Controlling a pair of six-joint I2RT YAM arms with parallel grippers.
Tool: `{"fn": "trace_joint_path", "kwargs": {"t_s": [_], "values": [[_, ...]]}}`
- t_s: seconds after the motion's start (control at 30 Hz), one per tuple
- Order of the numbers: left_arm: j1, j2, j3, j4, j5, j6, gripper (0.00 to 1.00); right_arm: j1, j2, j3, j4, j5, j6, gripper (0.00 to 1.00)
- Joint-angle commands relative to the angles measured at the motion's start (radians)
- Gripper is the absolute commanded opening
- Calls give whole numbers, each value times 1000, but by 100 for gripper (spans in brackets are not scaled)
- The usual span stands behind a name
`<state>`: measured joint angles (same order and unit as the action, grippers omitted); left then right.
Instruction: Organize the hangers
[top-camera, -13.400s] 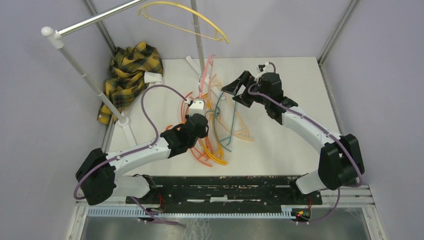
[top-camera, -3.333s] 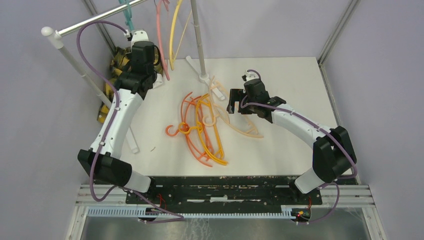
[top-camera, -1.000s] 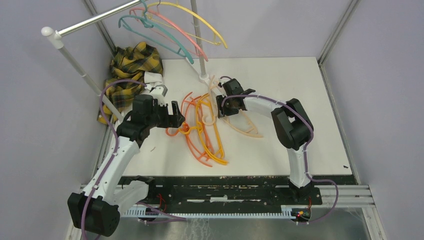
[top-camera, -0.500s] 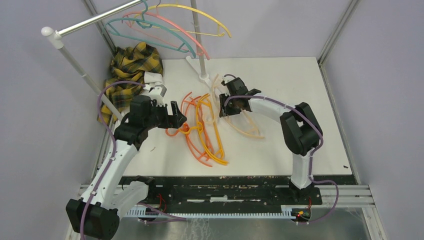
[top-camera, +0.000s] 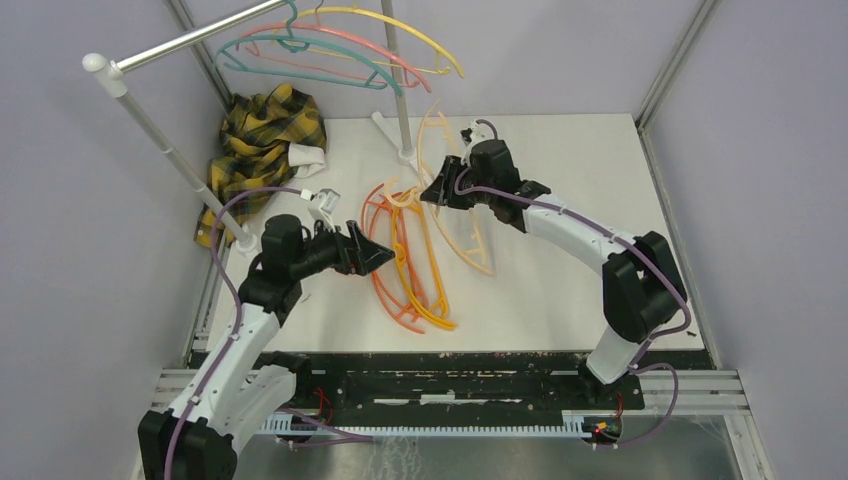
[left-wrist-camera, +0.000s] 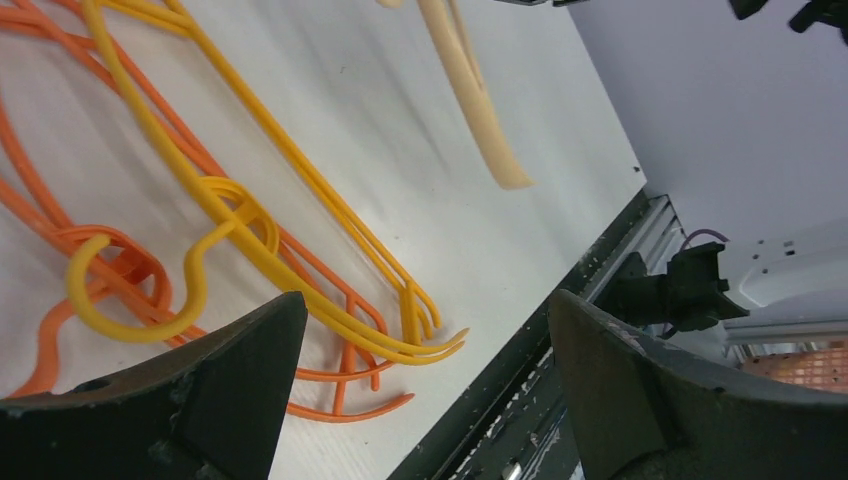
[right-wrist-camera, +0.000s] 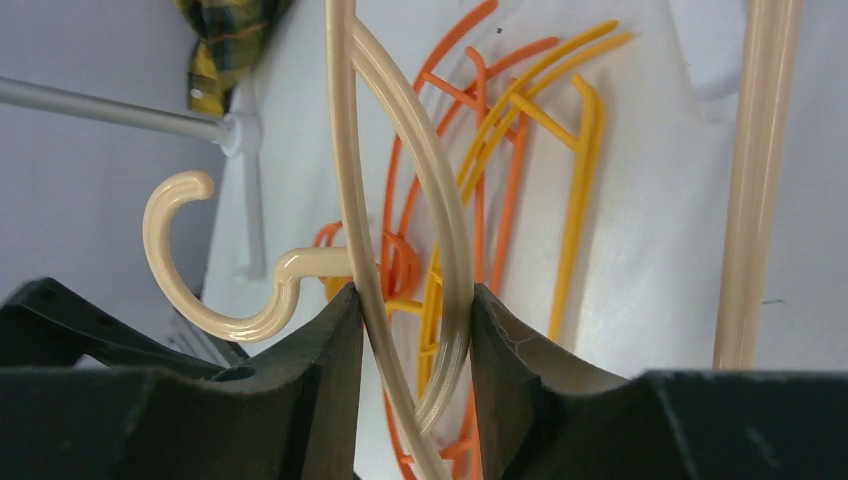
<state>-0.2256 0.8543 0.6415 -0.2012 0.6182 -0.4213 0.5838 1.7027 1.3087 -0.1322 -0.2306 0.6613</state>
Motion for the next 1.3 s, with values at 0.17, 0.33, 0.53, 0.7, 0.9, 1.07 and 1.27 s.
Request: {"fn": "trace_joint_path", "kwargs": {"t_s": [0.17, 0.33, 0.53, 0.7, 0.9, 1.07, 1.27], "values": [[-17, -115, -109, 269, 19, -165, 98, 100, 94, 5, 470, -41, 422, 1], [-24, -104, -125, 256, -25, -151, 98, 165, 174, 85, 569, -38, 549, 1], [-29, -89, -132, 236, -61, -136, 98, 203, 216, 137, 689, -34, 664, 1], [-31, -85, -131, 226, -86, -130, 97, 214, 209, 155, 748, -34, 744, 1], [-31, -81, -125, 199, -119, -117, 92, 226, 201, 134, 874, -57, 877, 1], [-30, -81, -112, 171, -159, -100, 53, 235, 211, 122, 932, -95, 953, 1], [-32, -97, -66, 56, -302, -96, 3, 231, 218, 78, 899, -127, 958, 15]]}}
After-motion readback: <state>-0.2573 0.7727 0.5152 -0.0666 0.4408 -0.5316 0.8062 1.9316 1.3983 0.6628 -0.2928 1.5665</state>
